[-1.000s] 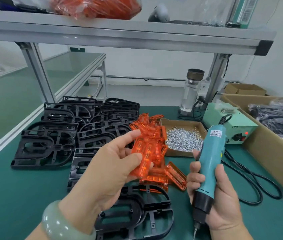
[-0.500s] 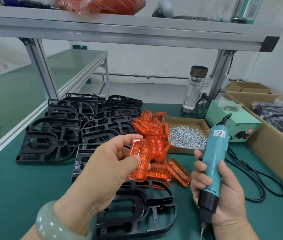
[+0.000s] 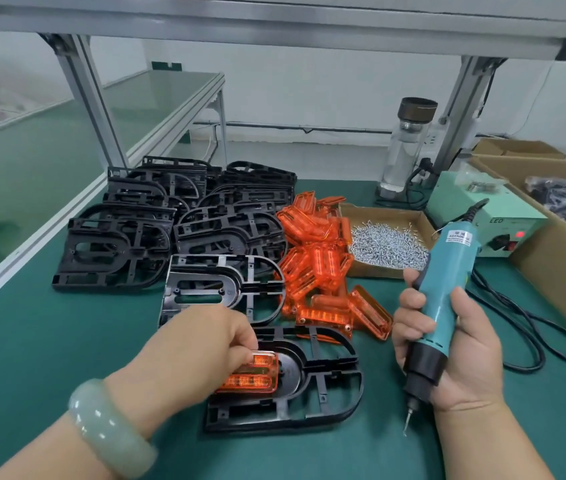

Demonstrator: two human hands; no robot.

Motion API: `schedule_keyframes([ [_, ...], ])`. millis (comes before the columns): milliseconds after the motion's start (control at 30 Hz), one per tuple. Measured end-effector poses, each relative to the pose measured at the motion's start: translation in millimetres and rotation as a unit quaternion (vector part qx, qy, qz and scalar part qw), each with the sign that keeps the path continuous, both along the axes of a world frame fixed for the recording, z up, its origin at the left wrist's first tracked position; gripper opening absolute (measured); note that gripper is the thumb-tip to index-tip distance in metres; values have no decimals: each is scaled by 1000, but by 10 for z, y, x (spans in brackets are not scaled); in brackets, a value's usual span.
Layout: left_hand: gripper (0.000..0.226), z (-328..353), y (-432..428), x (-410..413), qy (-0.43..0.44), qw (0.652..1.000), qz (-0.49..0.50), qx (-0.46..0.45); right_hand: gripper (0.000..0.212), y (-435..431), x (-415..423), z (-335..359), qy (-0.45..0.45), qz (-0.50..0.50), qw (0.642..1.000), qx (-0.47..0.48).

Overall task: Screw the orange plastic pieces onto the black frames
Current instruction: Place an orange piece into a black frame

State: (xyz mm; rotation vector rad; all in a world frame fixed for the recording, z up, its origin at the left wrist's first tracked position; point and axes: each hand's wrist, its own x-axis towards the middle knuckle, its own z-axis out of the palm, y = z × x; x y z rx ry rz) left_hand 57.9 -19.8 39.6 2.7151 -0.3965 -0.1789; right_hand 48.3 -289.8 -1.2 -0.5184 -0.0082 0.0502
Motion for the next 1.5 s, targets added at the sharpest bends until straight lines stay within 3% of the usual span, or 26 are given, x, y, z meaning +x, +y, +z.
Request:
schedule_keyframes([
  [200, 9, -198, -64, -23, -94, 996, -4, -1, 69, 3, -8, 7, 1, 6, 1000, 5],
  [400, 8, -290, -125, -113, -94, 995, 5, -19, 69, 20, -5, 15, 1, 5, 1000, 2],
  [567, 24, -284, -83, -134, -142, 989, -41, 4, 42, -4, -17, -3, 13, -14, 1000, 3],
  [633, 31, -248, 37, -181, -98, 993, -68, -1, 43, -9, -20, -11, 8, -8, 1000, 4],
  [733, 65, -259, 195, -272, 11, 994, -106, -1, 66, -1, -21, 10, -3, 4, 1000, 8],
  [767, 66, -273, 188, -292, 28, 993, -117, 0, 68, 4, -20, 21, -6, 6, 1000, 7],
  [933, 52, -336, -75, -273, 55, 991, -120, -23, 77, -24, 6, 102, -25, 18, 999, 32],
  [1033, 18, -393, -146, -253, 94, 991, -90, -35, 81, -85, 104, 220, -38, 8, 999, 19],
  [1133, 23, -397, -169, -166, 142, 983, -105, -43, 78, -157, 199, 301, -37, -3, 999, 13],
  [1267, 19, 97, -489, 189, 36, 995, -87, -18, 73, -210, 214, 178, -12, -7, 999, 35],
  [1400, 23, 306, -967, 625, -115, 979, -132, -106, 72, -225, 217, 79, 4, -6, 1000, 20],
  [1500, 23, 288, -1556, 1054, -168, 974, -143, -53, 75, -244, 229, 79, 1, 6, 999, 42],
])
